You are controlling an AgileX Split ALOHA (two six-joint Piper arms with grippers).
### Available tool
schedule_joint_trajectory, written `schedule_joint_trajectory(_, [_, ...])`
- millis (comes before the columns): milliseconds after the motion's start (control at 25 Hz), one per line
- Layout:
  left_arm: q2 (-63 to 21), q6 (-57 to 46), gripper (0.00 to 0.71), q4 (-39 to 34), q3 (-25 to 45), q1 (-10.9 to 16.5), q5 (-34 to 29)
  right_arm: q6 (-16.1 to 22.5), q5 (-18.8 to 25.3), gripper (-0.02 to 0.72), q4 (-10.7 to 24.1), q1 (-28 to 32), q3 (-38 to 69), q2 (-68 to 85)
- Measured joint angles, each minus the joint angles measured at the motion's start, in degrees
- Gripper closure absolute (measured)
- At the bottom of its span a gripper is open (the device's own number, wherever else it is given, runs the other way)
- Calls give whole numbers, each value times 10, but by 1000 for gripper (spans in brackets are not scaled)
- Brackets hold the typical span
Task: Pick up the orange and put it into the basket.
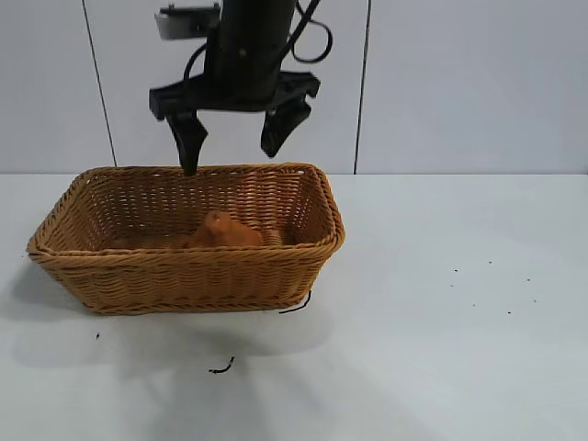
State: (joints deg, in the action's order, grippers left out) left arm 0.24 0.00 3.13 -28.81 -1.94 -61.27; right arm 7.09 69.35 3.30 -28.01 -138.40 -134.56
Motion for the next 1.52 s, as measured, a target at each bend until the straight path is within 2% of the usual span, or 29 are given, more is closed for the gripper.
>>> schedule_joint_trajectory(400, [0, 0, 71, 0, 0, 0, 0, 0, 1, 27, 6, 174, 0, -1])
schedule_joint_trajectory(640, [0, 0, 71, 0, 0, 0, 1, 0, 1, 27, 5, 233, 0, -1])
schedule_joint_trajectory(800, [0, 0, 71, 0, 0, 0, 1, 0, 1, 27, 0, 244, 0, -1])
schedule_joint_trajectory(1080, [0, 0, 71, 0, 0, 0, 1, -1, 1, 27, -33, 245, 0, 0])
schedule_joint_trajectory(1160, [0, 0, 71, 0, 0, 0, 1, -2, 1, 27, -29, 245, 9, 7])
schedule_joint_trajectory(1320, [0, 0, 71, 0, 0, 0, 1, -17, 0, 27, 3, 245, 91, 45])
schedule_joint_trajectory(1520, [0, 0, 71, 0, 0, 0, 1, -26, 0, 27, 7, 245, 274, 132])
